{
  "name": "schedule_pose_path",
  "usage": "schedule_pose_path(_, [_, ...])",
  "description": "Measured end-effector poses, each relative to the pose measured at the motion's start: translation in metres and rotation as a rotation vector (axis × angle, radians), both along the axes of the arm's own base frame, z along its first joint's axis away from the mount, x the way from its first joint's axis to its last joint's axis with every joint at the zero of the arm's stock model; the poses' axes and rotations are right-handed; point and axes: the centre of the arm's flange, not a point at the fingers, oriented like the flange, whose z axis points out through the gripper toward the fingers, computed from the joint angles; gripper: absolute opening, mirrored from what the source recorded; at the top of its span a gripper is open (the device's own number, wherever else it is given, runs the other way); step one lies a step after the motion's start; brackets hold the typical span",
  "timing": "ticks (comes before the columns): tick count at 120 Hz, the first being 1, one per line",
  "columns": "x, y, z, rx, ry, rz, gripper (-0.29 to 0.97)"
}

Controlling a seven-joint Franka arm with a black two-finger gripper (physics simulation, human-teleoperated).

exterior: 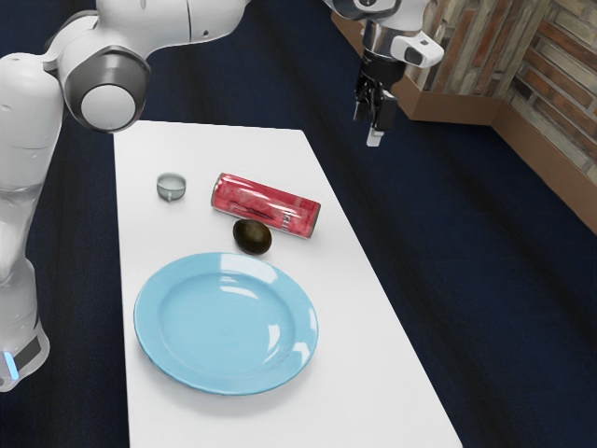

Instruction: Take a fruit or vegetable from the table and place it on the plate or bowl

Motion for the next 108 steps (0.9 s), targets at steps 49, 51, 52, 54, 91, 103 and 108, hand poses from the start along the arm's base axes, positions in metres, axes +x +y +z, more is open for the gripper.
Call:
schedule_pose_path(49, [-0.001,0.005,0.001,-0.015,-0.004,-0.007,0.68])
schedule_pose_path(51, [-0.001,0.005,0.002,-0.017,-0.005,-0.007,0.68])
schedule_pose_path(52, [-0.001,0.005,0.002,-0.018,-0.005,-0.008,0.68])
schedule_pose_path(54, [-0.002,0.005,0.003,-0.019,-0.007,-0.008,0.68])
schedule_pose_path(91, [-0.055,-0.053,0.095,0.015,-0.158,-0.134,0.68])
schedule_pose_path(103, [-0.043,-0.05,0.072,0.034,-0.114,-0.134,0.68])
schedule_pose_path(108, [-0.039,-0.048,0.06,0.038,-0.088,-0.139,0.68])
